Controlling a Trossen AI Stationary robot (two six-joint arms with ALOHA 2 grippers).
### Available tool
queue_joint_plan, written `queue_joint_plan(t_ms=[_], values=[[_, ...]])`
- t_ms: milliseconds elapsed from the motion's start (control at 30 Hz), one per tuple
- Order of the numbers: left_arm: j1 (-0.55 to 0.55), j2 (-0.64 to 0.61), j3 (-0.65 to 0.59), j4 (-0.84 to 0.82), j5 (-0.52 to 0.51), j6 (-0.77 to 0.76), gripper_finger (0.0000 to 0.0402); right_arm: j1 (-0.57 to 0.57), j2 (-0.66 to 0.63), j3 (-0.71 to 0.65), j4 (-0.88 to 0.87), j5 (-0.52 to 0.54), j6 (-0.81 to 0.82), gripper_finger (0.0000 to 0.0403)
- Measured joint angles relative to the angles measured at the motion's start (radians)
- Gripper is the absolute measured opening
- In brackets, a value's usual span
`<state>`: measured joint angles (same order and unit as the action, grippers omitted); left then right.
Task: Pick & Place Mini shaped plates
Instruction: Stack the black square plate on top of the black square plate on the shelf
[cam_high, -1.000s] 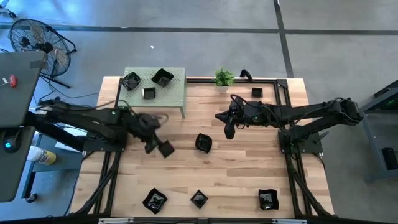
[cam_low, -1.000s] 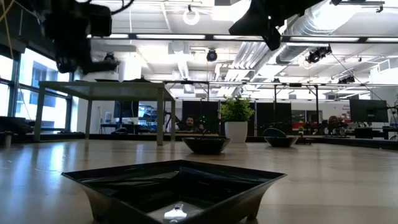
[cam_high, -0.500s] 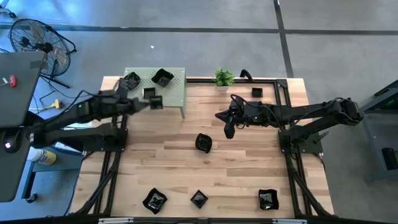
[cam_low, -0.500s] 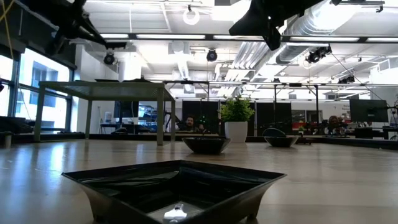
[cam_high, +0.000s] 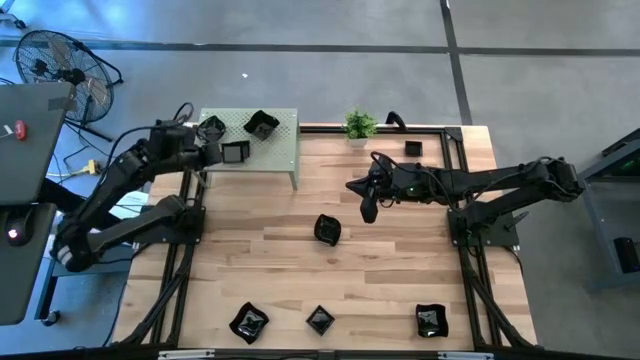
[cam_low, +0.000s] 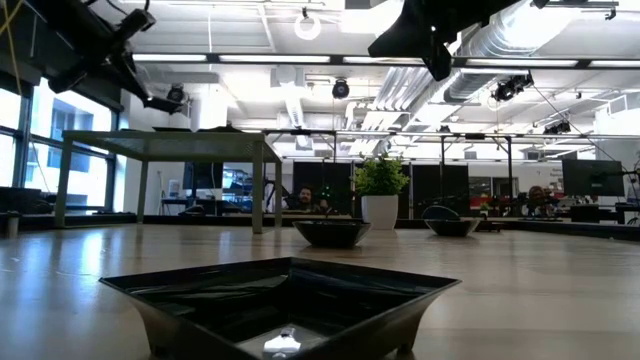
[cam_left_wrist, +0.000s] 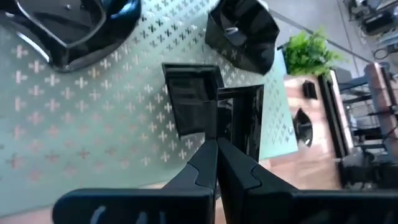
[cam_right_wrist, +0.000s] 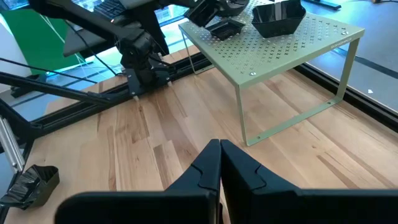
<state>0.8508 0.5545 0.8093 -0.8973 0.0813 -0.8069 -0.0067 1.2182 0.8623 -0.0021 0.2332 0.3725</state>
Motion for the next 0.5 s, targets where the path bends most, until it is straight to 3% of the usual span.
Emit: queue_joint_plan(t_ms=[267, 500], values=[[0.232, 0.086, 0.000, 0.040, 0.244, 0.147, 0.0000, 0.000, 0.000, 0.000, 0.001, 0.000, 0.001, 0.0006], [0.341, 0.204, -0.001, 0.089, 0.381, 0.224, 0.0000, 0.000, 0.000, 0.000, 0.007, 0.000, 0.000, 0.0002]])
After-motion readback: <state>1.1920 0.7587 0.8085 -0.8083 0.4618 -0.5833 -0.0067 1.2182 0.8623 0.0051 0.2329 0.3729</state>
